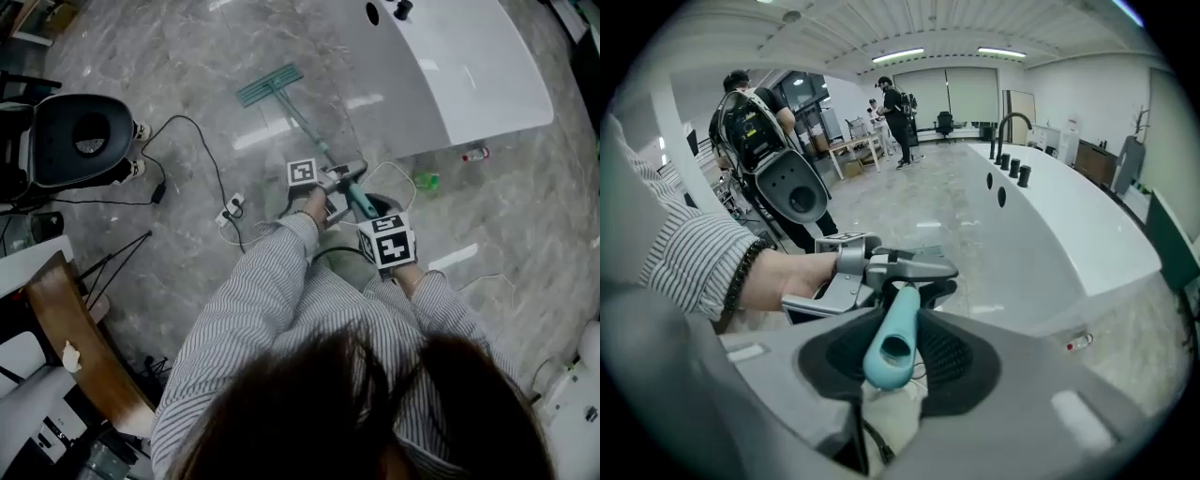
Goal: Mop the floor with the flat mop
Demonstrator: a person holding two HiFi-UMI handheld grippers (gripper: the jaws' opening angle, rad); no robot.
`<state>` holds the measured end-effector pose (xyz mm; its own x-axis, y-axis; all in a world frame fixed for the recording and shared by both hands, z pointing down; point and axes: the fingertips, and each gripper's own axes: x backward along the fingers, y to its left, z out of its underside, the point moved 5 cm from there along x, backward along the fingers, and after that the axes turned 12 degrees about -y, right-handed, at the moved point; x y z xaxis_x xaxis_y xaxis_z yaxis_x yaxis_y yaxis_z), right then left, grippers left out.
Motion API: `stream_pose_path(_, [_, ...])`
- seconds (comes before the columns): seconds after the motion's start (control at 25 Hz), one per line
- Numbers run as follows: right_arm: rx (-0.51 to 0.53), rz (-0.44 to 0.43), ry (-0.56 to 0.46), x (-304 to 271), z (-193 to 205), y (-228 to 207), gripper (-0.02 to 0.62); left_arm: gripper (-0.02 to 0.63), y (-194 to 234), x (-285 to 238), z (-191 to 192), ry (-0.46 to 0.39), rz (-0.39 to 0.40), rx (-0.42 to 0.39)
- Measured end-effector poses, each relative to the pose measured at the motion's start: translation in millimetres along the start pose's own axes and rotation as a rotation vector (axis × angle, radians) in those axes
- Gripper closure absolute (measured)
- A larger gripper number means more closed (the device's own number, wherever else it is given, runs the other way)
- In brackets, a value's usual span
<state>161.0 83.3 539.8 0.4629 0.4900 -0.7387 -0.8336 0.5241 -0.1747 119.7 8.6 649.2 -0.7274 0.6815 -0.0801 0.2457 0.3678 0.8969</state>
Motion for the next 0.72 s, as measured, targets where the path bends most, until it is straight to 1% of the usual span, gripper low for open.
stream_pose_path(0.08, [-0.008, -0.005, -0.004, 31.1, 19.7, 1.3, 0.483, 0.523, 7.6, 8.0, 36.1, 0.020, 0.000, 0.031])
stream_pose_path(0.2, [-0.016, -0.011, 0.014, 71.1, 46.2, 4.0, 0.483, 0.520, 20.4, 18.4, 83.6, 0.079, -0.036, 0.032])
stream_pose_path(0.28, [-0.022, -0.008, 0.026, 92.9, 57.1, 9.8, 0.483, 0.520, 22.7, 27.5, 108.3, 0.082, -0.038, 0.046])
stream_pose_path(0.36, [-0.038, -0.006, 0.036, 110.4, 65.1, 18.9, 0.482, 0.520, 22.7, 39.7, 127.5, 0.063, -0.032, 0.065])
stream_pose_path(0.48, [-0.074, -0.010, 0.049, 125.9, 76.9, 33.8, 0.482, 0.520, 25.9, 58.3, 146.0, 0.065, -0.053, 0.076])
stream_pose_path(0.56, [-0.102, -0.015, 0.051, 127.3, 79.4, 41.0, 0.479, 0.520, 26.1, 66.4, 148.2, 0.070, -0.068, 0.073])
stream_pose_path(0.72, [-0.098, -0.014, 0.022, 126.1, 71.6, 51.9, 0.477, 0.520, 17.2, 74.5, 142.7, 0.054, -0.030, 0.077])
